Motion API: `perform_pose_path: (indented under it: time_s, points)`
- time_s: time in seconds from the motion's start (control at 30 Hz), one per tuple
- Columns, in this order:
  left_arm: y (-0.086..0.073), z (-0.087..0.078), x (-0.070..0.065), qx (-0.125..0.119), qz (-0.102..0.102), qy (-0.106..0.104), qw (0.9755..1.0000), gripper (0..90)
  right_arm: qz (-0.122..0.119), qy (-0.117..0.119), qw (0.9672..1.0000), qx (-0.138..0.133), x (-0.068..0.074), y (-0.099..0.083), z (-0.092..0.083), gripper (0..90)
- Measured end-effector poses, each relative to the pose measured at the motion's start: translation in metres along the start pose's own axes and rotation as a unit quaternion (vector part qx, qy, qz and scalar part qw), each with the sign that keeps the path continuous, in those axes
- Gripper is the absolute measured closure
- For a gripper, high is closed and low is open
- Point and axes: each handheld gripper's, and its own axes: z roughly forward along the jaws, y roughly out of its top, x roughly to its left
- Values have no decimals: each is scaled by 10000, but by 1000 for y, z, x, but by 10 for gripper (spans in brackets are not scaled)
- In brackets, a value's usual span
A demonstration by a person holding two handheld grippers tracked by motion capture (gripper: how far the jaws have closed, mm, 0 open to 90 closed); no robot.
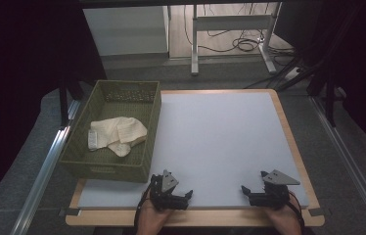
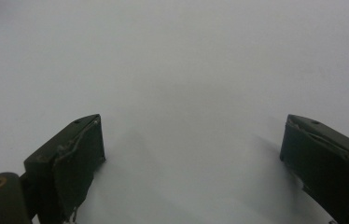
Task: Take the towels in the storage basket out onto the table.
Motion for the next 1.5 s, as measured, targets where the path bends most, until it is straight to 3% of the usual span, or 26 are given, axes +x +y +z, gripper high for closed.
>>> perform_pose_path:
  time_s: [0.67,0.93,1.13,1.3,1.5]
  points:
    - [2,3,-5,3,-209,189,9996,15,-12,-9,10000,9,0,0,0,61]
    - [2,-1,-3,118,-72,47,9999,25,-14,-12,10000,10,0,0,0,60]
    - [2,-3,-1,163,193,-196,9995,6,-13,-13,10000,10,0,0,0,60]
    - [5,-7,-8,8,371,-251,9990,0,-11,-13,10000,10,0,0,0,60]
    - [9,-12,-8,-85,336,-300,9989,0,-11,-13,10000,10,0,0,0,60]
